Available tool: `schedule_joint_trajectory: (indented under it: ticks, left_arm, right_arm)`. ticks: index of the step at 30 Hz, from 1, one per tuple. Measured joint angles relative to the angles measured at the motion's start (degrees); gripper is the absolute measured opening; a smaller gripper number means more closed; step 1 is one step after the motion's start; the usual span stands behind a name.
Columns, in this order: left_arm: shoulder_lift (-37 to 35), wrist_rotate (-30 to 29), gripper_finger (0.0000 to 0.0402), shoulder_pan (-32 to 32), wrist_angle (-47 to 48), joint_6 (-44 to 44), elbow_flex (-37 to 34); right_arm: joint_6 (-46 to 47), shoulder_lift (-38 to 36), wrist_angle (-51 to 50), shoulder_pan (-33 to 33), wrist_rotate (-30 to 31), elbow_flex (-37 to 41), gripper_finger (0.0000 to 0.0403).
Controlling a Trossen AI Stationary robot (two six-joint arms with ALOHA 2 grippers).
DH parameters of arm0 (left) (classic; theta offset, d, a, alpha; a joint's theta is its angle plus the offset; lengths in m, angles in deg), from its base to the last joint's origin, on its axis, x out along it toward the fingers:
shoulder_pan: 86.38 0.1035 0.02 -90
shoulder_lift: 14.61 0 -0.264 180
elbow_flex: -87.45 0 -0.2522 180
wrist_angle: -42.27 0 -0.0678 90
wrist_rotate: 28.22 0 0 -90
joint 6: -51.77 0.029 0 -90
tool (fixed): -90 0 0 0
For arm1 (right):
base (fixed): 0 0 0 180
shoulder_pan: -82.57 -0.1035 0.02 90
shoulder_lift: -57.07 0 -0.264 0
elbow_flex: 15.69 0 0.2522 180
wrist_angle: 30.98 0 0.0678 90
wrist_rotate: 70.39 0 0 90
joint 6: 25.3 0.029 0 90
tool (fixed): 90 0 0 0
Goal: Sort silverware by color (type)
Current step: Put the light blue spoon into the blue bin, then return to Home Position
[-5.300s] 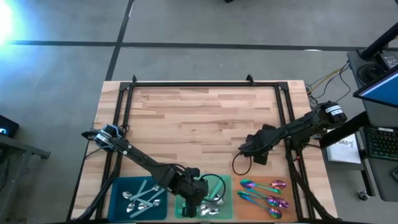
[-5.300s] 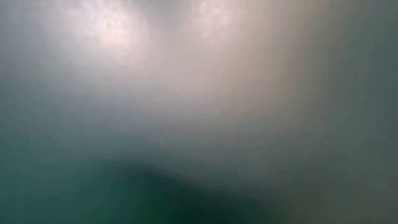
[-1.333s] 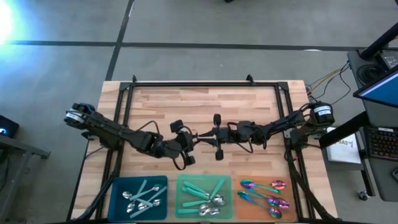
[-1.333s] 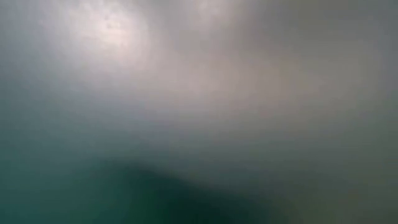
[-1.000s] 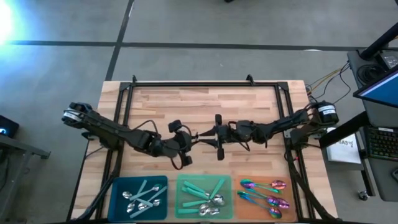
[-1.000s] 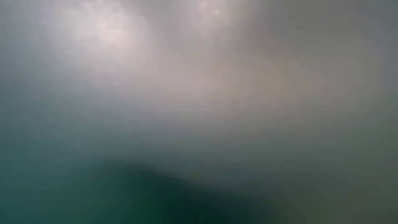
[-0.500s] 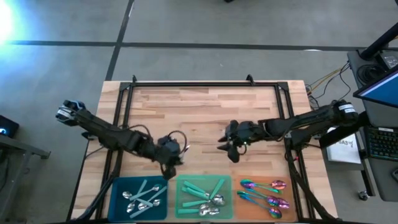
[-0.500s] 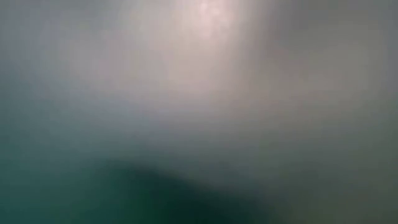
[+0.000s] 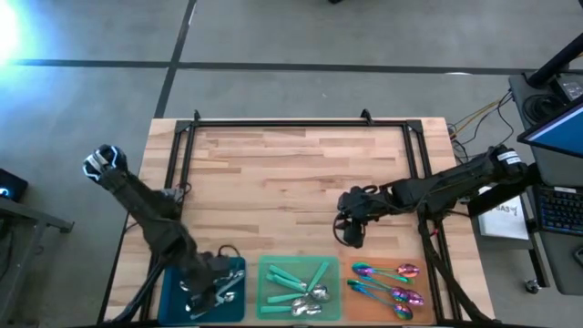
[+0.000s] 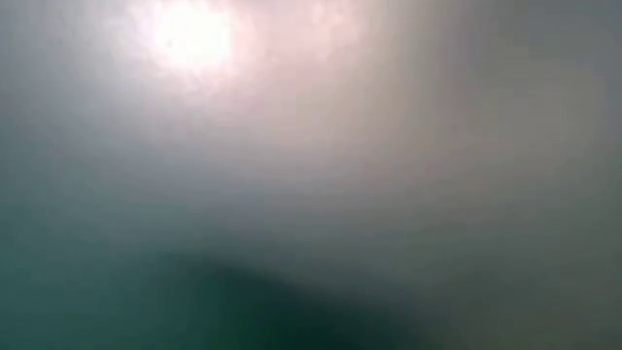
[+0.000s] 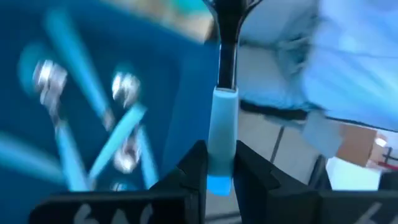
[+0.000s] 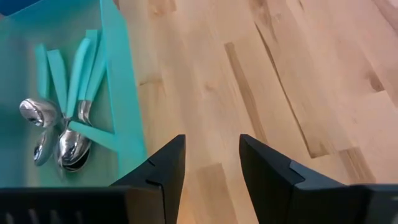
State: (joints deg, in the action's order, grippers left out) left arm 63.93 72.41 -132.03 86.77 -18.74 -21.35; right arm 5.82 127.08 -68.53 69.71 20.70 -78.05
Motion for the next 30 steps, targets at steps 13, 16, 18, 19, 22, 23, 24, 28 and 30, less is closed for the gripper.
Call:
schedule_joint_trajectory:
  ticks: [13,16,18,19,22,23,24,28,30]
  left_arm:
    - [2.35,11.45,0.0075,-4.79,11.01,-14.88,-0.46]
    - [2.91,11.32,0.0095,-4.69,11.08,-14.89,-0.46]
    - [3.36,10.99,0.0104,-4.69,11.36,-14.67,-0.46]
    - [3.54,10.93,0.0107,-4.70,11.67,-13.95,-0.46]
    - [3.72,8.29,0.0109,-4.72,11.91,-11.86,-0.46]
    - [3.72,5.50,0.0108,-4.72,11.94,-10.93,-0.46]
    - [3.70,1.99,0.0107,-4.71,11.94,-9.47,-0.46]
    - [3.54,-12.26,0.0103,-3.56,11.95,-0.25,-0.13]
    - [3.50,-18.08,0.0102,-2.60,11.96,3.80,0.34]
  right_arm:
    - [-0.19,0.28,0.00,0.00,0.45,0.02,0.0135]
    - [-1.60,0.13,0.02,0.00,0.50,0.02,0.0135]
    - [-2.79,0.08,0.02,0.02,0.54,0.02,0.0134]
    - [-3.05,0.08,0.02,0.02,0.53,0.02,0.0134]
    - [-2.36,-0.01,0.02,0.04,0.38,0.06,0.0134]
    - [-2.42,-0.07,-0.01,0.04,0.40,0.09,0.0134]
    - [-2.90,-0.16,-0.03,0.04,0.43,0.09,0.0134]
    - [-7.90,-0.57,-1.67,0.33,0.43,0.09,0.0134]
    - [-10.07,-0.69,-3.42,1.40,0.38,0.09,0.0134]
